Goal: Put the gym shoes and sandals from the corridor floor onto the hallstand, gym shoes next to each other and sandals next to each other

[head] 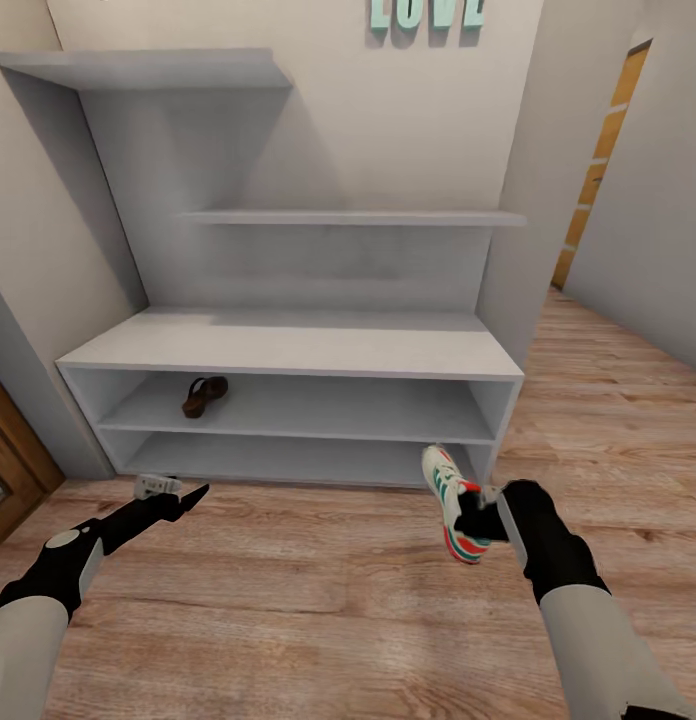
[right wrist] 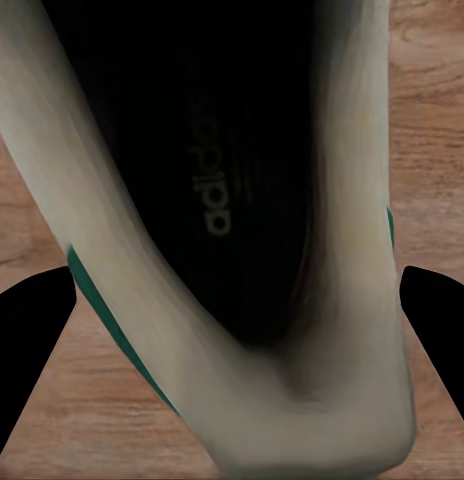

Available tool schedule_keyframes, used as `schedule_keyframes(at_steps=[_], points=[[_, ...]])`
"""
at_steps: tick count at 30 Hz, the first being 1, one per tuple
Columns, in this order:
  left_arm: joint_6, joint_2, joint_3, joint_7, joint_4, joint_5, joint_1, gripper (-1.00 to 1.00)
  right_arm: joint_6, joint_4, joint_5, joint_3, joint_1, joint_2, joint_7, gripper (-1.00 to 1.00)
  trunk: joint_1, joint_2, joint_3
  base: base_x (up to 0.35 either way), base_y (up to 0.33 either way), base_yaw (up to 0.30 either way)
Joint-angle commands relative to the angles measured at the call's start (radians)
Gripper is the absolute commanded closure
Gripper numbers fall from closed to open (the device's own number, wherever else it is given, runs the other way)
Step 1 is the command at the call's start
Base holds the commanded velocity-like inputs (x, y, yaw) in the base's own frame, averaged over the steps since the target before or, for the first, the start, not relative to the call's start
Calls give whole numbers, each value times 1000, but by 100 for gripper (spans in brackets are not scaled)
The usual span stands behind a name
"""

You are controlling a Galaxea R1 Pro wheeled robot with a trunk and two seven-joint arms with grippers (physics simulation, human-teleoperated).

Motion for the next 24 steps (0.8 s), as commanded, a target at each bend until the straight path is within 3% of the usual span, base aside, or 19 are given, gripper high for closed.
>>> schedule_keyframes(at_steps=[1, 5, 17, 20, 24], points=[[-8, -1, 7, -5, 0, -11, -1, -100, 3, 6, 11, -2, -9, 0, 10, 100, 0, 0, -1, 0, 0, 0], [-8, -1, 7, -5, 0, -11, -1, -100, 2, 24, 12, -1, -36, 0, 9, 100, 0, 0, -1, 0, 0, 0], [-8, -2, 6, -5, 0, -11, -1, -100, -24, 30, 14, -1, -43, 2, 8, 100, 0, 0, -1, 0, 0, 0], [-8, -2, 6, -5, 0, -11, -1, -100, -71, 31, 15, 1, -43, 2, 8, 100, 0, 0, -1, 0, 0, 0], [-7, -2, 6, -5, 0, -11, -1, -100, -187, 32, 16, 2, -43, 3, 8, 100, 0, 0, -1, 0, 0, 0]])
